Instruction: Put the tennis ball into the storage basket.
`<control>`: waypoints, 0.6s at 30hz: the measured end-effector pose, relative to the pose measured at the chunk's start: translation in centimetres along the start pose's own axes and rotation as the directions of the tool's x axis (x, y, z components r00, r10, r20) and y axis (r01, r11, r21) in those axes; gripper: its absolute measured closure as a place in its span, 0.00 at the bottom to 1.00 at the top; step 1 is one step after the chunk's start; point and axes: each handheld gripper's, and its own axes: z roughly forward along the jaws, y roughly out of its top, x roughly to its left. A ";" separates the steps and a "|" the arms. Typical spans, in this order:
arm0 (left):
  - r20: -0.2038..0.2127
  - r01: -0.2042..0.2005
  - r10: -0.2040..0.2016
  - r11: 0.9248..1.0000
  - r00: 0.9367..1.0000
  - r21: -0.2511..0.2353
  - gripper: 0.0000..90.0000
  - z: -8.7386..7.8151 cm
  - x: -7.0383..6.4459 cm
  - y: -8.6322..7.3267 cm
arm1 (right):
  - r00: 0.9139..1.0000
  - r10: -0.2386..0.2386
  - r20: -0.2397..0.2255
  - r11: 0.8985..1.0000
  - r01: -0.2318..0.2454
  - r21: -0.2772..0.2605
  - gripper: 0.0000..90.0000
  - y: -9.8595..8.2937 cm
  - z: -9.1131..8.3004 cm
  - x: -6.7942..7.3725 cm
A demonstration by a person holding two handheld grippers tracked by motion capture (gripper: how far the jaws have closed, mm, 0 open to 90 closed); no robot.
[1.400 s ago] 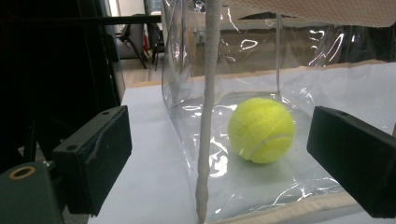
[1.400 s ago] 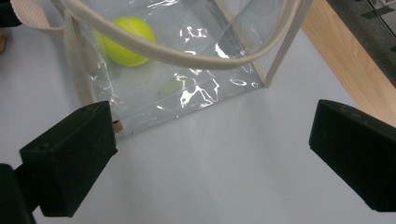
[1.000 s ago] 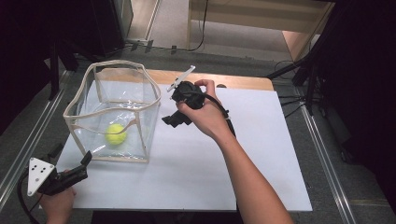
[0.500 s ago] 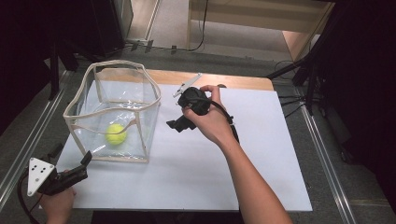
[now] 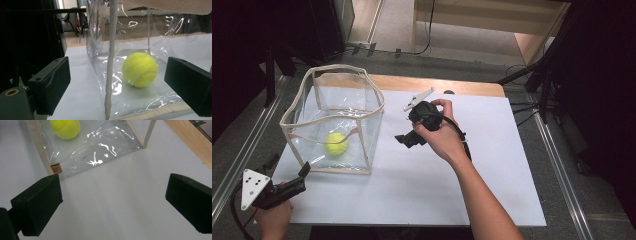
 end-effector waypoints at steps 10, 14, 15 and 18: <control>0.003 0.006 -0.006 1.000 1.000 -0.006 0.08 0.0 0.0 0.0 | 1.000 0.028 -0.009 0.999 -0.029 -0.027 0.00 -2.3 0.3 0.1; 0.003 0.006 -0.006 1.000 1.000 -0.006 0.08 0.0 0.0 0.0 | 0.999 0.042 0.001 0.998 -0.041 -0.047 0.00 -3.1 0.1 0.1; 0.003 0.007 -0.007 1.000 1.000 -0.006 0.08 0.0 0.0 0.0 | 0.999 0.047 0.005 0.997 -0.047 -0.054 0.00 -3.4 0.1 0.1; 0.001 0.006 -0.006 1.000 1.000 -0.002 0.08 -0.1 0.0 0.0 | 0.999 0.053 0.006 0.997 -0.052 -0.062 0.00 -4.0 -0.1 0.1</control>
